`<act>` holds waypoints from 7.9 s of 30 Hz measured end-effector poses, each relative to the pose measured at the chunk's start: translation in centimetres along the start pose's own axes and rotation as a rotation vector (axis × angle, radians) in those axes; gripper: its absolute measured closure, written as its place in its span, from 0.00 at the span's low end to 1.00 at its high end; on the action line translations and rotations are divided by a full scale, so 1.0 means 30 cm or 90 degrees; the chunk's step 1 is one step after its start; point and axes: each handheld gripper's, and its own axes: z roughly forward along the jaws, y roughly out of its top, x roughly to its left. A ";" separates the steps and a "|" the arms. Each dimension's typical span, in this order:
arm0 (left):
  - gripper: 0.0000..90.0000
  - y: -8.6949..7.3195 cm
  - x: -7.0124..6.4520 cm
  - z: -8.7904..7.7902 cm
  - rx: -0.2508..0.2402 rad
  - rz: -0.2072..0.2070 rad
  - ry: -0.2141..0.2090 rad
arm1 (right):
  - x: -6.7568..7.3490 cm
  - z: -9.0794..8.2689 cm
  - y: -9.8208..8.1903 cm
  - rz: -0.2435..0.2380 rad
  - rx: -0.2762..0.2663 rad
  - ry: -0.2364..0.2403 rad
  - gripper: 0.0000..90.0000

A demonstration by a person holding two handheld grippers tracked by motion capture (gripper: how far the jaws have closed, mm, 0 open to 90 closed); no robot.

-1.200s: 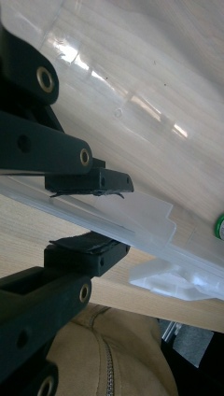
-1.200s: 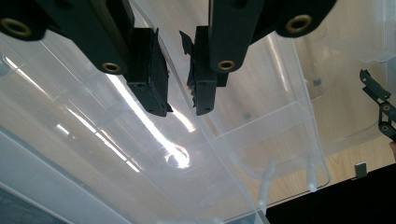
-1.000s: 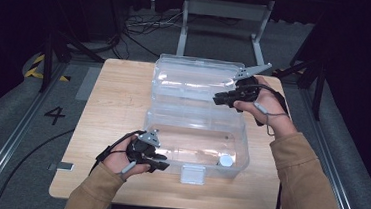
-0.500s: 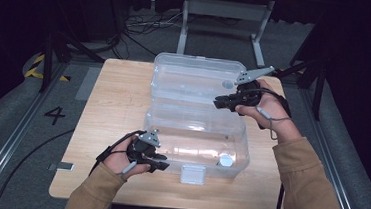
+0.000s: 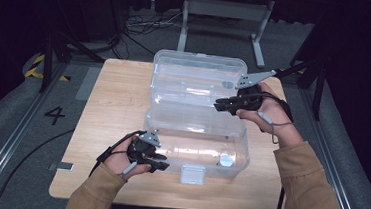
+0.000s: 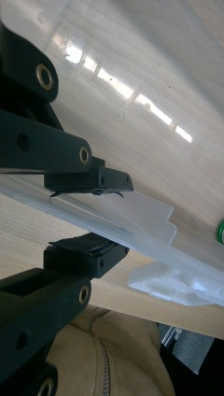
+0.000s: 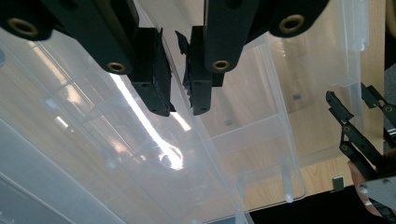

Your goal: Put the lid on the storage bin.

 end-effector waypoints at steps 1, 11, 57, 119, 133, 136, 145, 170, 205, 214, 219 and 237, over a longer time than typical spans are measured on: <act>0.77 0.000 0.000 0.000 0.000 0.000 0.000 | 0.002 -0.001 -0.001 -0.002 0.000 -0.001 0.88; 0.77 0.000 0.000 0.000 0.000 -0.003 0.000 | 0.022 -0.012 -0.006 -0.011 -0.001 0.002 0.89; 0.76 -0.003 0.000 0.000 -0.004 -0.009 0.001 | 0.114 -0.045 -0.046 -0.056 -0.004 0.009 0.88; 0.76 -0.005 -0.002 0.000 -0.009 -0.018 0.000 | 0.199 -0.060 -0.110 -0.090 0.012 0.049 0.89; 0.76 -0.005 -0.002 0.000 -0.008 -0.017 0.001 | 0.212 -0.058 -0.118 -0.096 0.020 0.057 0.89; 0.76 -0.005 -0.002 0.001 -0.010 -0.018 0.000 | 0.215 -0.057 -0.120 -0.104 0.024 0.058 0.89; 0.66 0.004 -0.012 -0.003 0.011 -0.006 0.022 | 0.224 -0.056 -0.126 -0.111 0.028 0.055 0.93; 0.68 0.089 -0.094 -0.290 -0.186 0.016 0.002 | 0.233 -0.054 -0.129 -0.112 0.030 0.051 0.93; 0.98 0.134 0.051 -0.353 -0.294 -0.111 0.141 | 0.267 -0.050 -0.156 -0.108 0.032 0.036 0.91; 1.00 0.127 0.058 -0.364 -0.284 -0.122 0.154 | 0.294 -0.054 -0.176 -0.101 0.048 0.036 0.91; 1.00 0.126 0.057 -0.364 -0.284 -0.124 0.151 | 0.295 -0.065 -0.178 -0.096 0.040 0.034 0.91; 0.98 0.122 0.054 -0.356 -0.259 -0.104 0.140 | 0.270 -0.187 -0.203 -0.038 -0.062 0.044 0.99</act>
